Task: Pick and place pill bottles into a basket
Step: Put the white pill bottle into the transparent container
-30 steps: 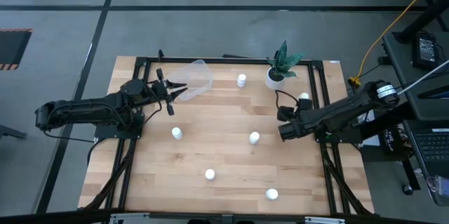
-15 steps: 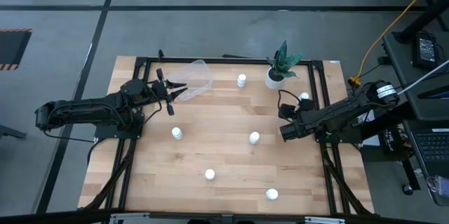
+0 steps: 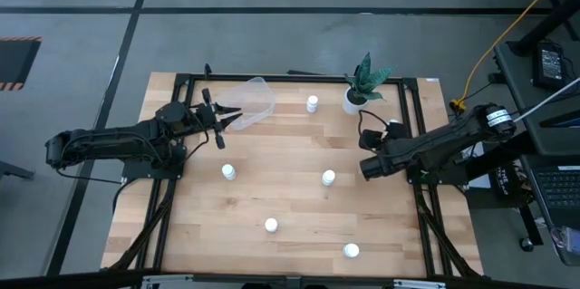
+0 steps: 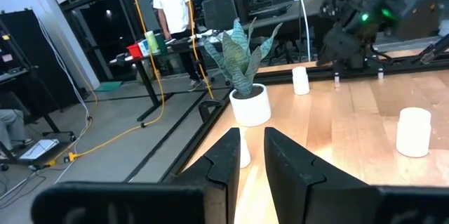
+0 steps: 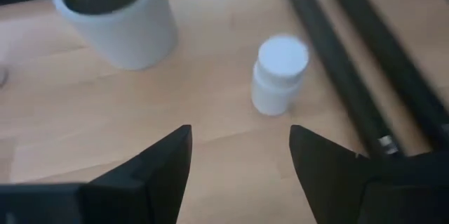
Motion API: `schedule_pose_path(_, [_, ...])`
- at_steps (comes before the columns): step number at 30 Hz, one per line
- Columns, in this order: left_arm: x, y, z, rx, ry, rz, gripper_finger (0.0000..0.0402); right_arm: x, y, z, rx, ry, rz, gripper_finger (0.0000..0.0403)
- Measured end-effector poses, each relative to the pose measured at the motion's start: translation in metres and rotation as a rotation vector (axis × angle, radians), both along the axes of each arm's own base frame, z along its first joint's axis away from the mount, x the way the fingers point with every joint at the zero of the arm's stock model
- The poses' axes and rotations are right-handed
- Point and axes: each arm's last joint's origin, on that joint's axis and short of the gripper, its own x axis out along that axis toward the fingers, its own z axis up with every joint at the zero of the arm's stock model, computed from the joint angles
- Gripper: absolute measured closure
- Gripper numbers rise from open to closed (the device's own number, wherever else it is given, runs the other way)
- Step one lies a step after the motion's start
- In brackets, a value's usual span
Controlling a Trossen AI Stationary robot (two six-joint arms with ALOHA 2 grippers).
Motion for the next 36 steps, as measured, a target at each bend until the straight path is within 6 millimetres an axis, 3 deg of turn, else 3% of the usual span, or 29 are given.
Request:
schedule_pose_path(5, [0.0, 0.0, 0.0, 0.0, 0.0, 0.0, 0.0345, -0.003, -0.005, 0.017, 0.074, 0.12, -0.081, 0.016])
schedule_pose_path(18, [0.0, 0.0, 0.0, -0.003, -0.002, 0.0, 0.0344, 0.003, -0.04, 0.012, 0.189, 0.2, -0.078, 0.016])
schedule_pose_path(36, [0.0, 0.0, 0.0, -0.003, -0.002, 0.0, 0.0343, -0.008, -0.089, 0.026, 0.363, 0.105, -0.005, 0.016])
